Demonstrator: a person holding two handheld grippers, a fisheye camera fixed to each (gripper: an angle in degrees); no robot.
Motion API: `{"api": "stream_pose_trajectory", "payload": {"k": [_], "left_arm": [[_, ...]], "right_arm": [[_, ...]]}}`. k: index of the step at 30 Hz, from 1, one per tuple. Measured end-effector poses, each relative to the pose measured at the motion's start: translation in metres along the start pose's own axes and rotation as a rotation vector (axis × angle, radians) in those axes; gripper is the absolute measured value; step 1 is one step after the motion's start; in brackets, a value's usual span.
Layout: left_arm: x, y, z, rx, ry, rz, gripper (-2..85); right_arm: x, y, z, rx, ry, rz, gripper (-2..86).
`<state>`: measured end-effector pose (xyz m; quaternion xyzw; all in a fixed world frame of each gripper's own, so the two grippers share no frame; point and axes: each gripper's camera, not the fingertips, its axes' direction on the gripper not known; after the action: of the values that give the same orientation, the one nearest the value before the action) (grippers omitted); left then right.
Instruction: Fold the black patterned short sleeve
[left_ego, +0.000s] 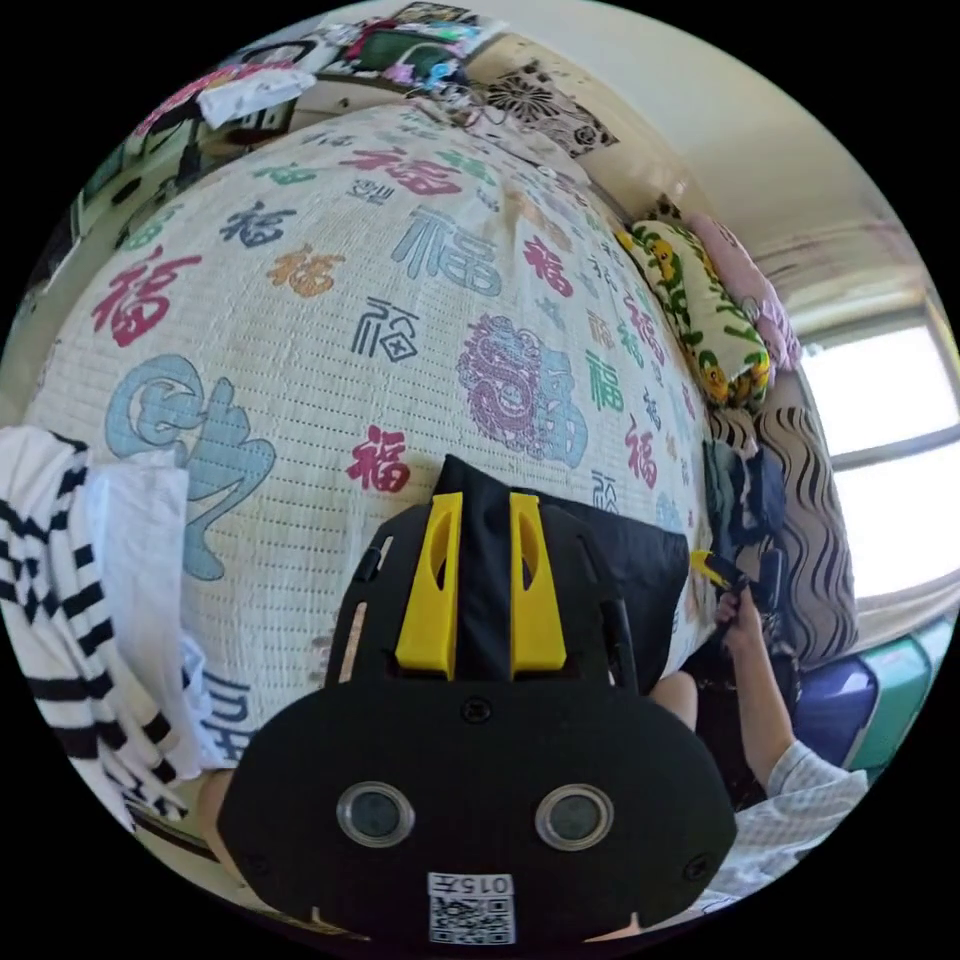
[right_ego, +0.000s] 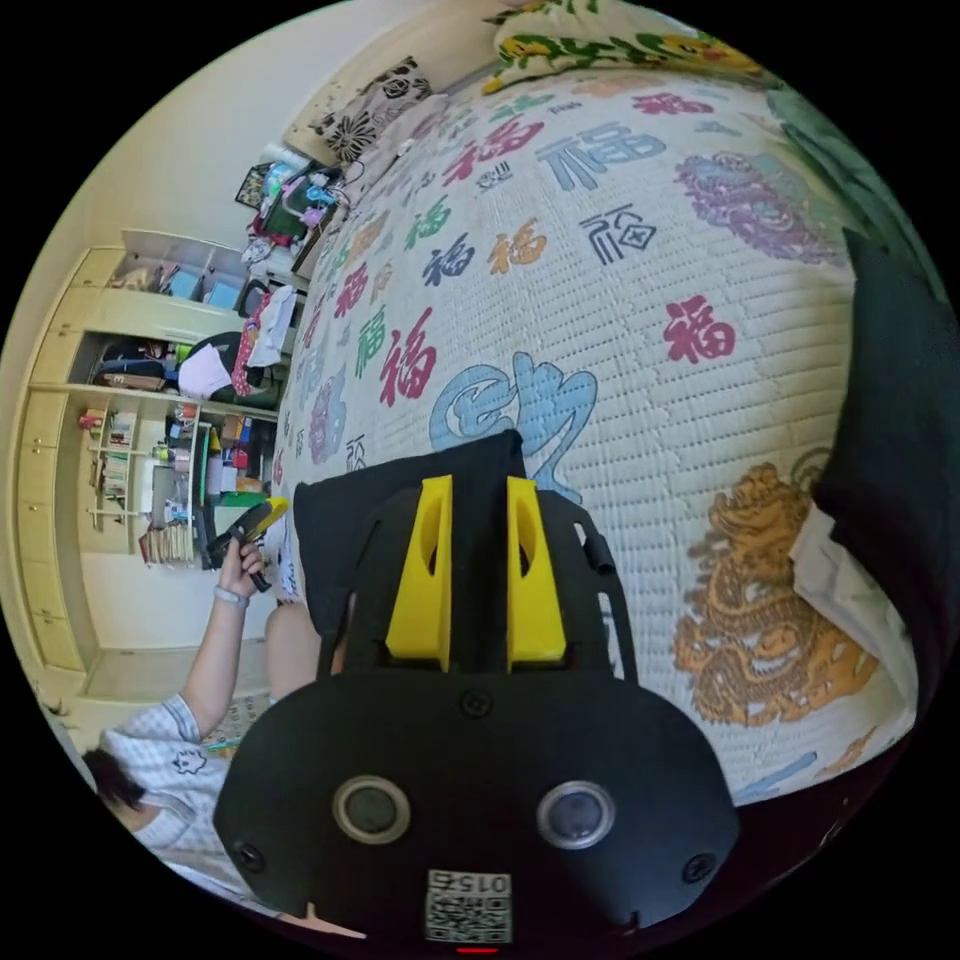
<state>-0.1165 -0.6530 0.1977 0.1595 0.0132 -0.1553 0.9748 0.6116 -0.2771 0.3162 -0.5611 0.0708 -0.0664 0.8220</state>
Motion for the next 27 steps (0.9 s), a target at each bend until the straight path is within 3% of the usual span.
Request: {"api": "stream_pose_trajectory", "payload": {"k": [5, 8, 12, 17, 20, 22, 25, 27], "left_arm": [[-0.048, -0.025, 0.009, -0.025, 0.126, -0.121, 0.4], [-0.072, -0.024, -0.012, 0.062, 0.187, -0.171, -0.5], [-0.091, -0.022, -0.034, 0.099, 0.128, -0.167, -0.7], [-0.105, -0.021, -0.035, 0.066, 0.180, -0.184, 0.0], [-0.093, 0.008, -0.079, 0.177, 0.214, -0.164, 1.3], [-0.074, 0.034, -0.114, 0.200, 0.154, -0.075, 4.4], [-0.050, 0.077, -0.142, 0.049, -0.069, 0.028, 8.6], [-0.049, 0.099, -0.138, -0.073, -0.119, 0.034, 8.8]], "right_arm": [[0.022, -0.040, 0.045, -0.085, -0.060, 0.049, 1.8], [0.033, -0.047, 0.052, -0.055, -0.060, 0.054, 0.0], [0.040, -0.051, 0.064, -0.022, -0.041, 0.050, -0.6], [0.030, -0.058, 0.096, -0.012, 0.004, 0.044, 0.5], [0.007, -0.056, 0.096, 0.026, 0.080, -0.044, 1.2], [-0.012, -0.055, 0.101, 0.018, 0.105, -0.136, 2.1], [-0.052, -0.057, 0.130, -0.036, 0.119, -0.283, 3.7], [-0.084, -0.059, 0.159, -0.078, 0.112, -0.375, 4.5]]}}
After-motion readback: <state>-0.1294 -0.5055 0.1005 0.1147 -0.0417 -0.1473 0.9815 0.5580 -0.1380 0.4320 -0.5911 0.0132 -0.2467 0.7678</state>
